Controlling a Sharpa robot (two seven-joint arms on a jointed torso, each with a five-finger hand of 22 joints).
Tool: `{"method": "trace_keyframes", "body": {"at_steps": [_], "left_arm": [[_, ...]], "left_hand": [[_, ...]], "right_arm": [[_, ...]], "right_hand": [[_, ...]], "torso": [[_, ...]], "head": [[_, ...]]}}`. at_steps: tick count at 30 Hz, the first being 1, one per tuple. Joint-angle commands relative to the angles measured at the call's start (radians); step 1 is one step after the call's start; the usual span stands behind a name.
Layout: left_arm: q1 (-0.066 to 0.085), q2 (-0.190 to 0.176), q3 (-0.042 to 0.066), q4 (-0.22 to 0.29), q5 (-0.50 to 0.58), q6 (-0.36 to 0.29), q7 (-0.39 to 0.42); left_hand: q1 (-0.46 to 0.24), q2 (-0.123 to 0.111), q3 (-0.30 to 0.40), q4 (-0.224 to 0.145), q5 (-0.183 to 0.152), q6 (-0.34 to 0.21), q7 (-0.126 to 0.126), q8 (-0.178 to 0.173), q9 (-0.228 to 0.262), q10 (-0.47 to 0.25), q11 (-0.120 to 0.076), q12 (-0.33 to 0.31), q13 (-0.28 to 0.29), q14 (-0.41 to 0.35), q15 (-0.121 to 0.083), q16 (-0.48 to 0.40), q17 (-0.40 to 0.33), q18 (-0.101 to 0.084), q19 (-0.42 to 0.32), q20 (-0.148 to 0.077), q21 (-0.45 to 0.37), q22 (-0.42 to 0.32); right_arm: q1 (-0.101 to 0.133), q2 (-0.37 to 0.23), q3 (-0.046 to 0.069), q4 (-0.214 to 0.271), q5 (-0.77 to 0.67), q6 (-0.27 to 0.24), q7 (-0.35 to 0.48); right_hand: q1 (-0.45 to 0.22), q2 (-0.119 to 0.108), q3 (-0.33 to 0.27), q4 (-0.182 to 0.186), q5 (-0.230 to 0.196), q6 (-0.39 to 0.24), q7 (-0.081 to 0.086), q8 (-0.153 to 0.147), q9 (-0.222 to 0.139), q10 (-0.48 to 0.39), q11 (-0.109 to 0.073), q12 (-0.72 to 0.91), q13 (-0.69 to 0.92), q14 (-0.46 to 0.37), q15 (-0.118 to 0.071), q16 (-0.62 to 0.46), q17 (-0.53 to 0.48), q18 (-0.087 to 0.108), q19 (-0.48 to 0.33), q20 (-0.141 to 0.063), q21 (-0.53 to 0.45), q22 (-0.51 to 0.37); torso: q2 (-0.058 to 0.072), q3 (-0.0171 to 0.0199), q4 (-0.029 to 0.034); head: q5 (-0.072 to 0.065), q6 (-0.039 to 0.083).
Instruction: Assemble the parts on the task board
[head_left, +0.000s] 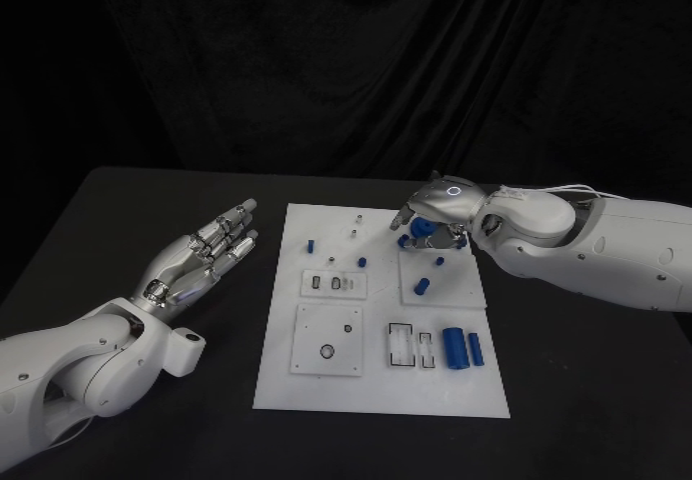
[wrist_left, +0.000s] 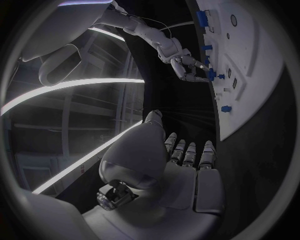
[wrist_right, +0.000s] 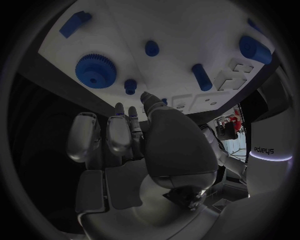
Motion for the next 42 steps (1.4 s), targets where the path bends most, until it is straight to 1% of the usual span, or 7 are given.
{"method": "trace_keyframes", "body": {"at_steps": [1,8,13,17,24,33,42], "left_arm": [[0.003,0.000,0.001,-0.002,-0.021,-0.001,0.141],[0.003,0.006,0.001,-0.011,-0.022,0.007,0.137],[0.003,0.007,0.001,-0.015,-0.022,0.015,0.135],[0.003,0.007,0.001,-0.016,-0.022,0.021,0.131],[0.003,0.008,0.001,-0.022,-0.022,0.029,0.124],[0.003,0.010,0.001,-0.028,-0.022,0.034,0.118],[0.003,0.016,0.001,-0.036,-0.022,0.040,0.114]], "left_hand": [[0.007,0.002,0.004,0.002,-0.002,-0.001,-0.002,0.003,0.000,-0.001,0.003,-0.002,0.000,0.000,0.001,-0.004,-0.001,0.018,-0.001,-0.007,-0.004,-0.001],[0.008,0.003,0.005,0.001,-0.001,-0.004,-0.002,0.002,0.000,-0.002,0.005,-0.003,-0.001,0.000,0.003,-0.004,-0.001,0.018,-0.002,-0.006,-0.005,-0.001],[0.013,-0.001,0.005,0.000,0.003,-0.010,-0.004,0.001,-0.001,-0.004,0.010,-0.005,-0.001,0.000,0.008,-0.004,-0.001,0.018,-0.002,-0.005,-0.005,-0.001],[0.015,-0.006,0.004,0.000,0.006,-0.013,-0.006,0.001,-0.001,-0.004,0.014,-0.005,-0.001,0.000,0.012,-0.004,-0.001,0.018,-0.001,-0.003,-0.004,-0.001],[0.023,-0.009,0.006,-0.002,0.013,-0.018,-0.008,0.000,-0.002,-0.005,0.018,-0.006,-0.001,0.000,0.019,-0.004,-0.001,0.018,-0.001,0.002,-0.004,-0.001],[0.030,-0.011,0.008,-0.003,0.022,-0.019,-0.006,0.000,-0.002,-0.006,0.021,-0.006,-0.001,0.000,0.023,-0.004,-0.001,0.018,-0.001,0.005,-0.004,-0.001],[0.037,-0.011,0.012,-0.004,0.031,-0.020,-0.002,0.000,-0.002,-0.006,0.021,-0.006,-0.002,0.000,0.025,-0.004,-0.001,0.018,-0.001,0.008,-0.004,0.000]], "right_arm": [[-0.002,-0.005,0.001,0.006,-0.012,0.010,-0.024],[-0.003,-0.012,0.001,0.005,-0.012,0.009,-0.023],[-0.007,-0.006,0.001,-0.007,-0.012,0.012,-0.018],[-0.016,0.001,0.001,-0.020,-0.012,0.000,-0.008],[-0.026,0.016,0.001,-0.044,-0.012,-0.019,0.003],[-0.033,0.027,0.001,-0.064,-0.012,-0.015,0.007],[-0.036,0.035,0.001,-0.075,-0.012,-0.037,0.025]], "right_hand": [[-0.007,-0.003,0.001,0.008,-0.001,0.000,-0.010,-0.001,0.001,0.004,0.002,-0.006,0.001,0.016,0.004,-0.003,-0.001,-0.003,-0.005,0.000,-0.002,0.001],[-0.001,0.000,0.007,0.009,0.000,0.006,-0.011,0.002,0.003,0.003,0.002,-0.009,0.001,0.016,0.004,-0.004,-0.001,-0.003,-0.005,0.000,-0.002,0.002],[0.004,0.001,0.015,0.014,-0.001,0.036,-0.006,0.015,0.013,0.002,0.002,-0.017,0.001,0.016,0.004,-0.006,-0.003,-0.003,-0.007,0.000,-0.003,0.004],[0.022,0.009,0.030,0.006,-0.001,0.049,-0.007,0.019,0.019,0.009,0.003,-0.018,0.003,0.016,0.004,-0.006,-0.002,-0.003,-0.007,0.000,-0.003,0.007],[0.047,0.022,0.052,-0.016,-0.001,0.056,-0.005,0.018,0.027,0.000,0.006,-0.031,0.001,0.009,0.005,-0.026,-0.031,0.001,-0.018,0.001,-0.017,-0.009],[0.053,0.031,0.066,-0.025,-0.002,0.067,-0.004,0.021,0.033,0.017,0.006,-0.027,0.004,0.009,0.006,-0.028,-0.031,0.001,-0.018,0.002,-0.019,-0.008],[0.075,0.045,0.117,-0.053,-0.002,0.158,0.011,0.067,0.080,0.133,-0.018,0.015,0.015,0.013,-0.008,-0.024,-0.018,-0.001,-0.015,-0.008,-0.016,0.008]], "torso": [[0.005,-0.0024,0.0012],[0.009,-0.0037,0.0012],[0.012,-0.0053,-0.0041],[0.013,-0.0071,-0.0007],[0.015,-0.0099,-0.0041],[0.018,-0.0124,0.0010],[0.020,-0.0156,-0.0013]], "head": [[-0.003,-0.002],[-0.002,0.000],[-0.001,-0.001],[0.000,0.000],[0.005,-0.001],[-0.002,0.000],[0.001,0.001]]}}
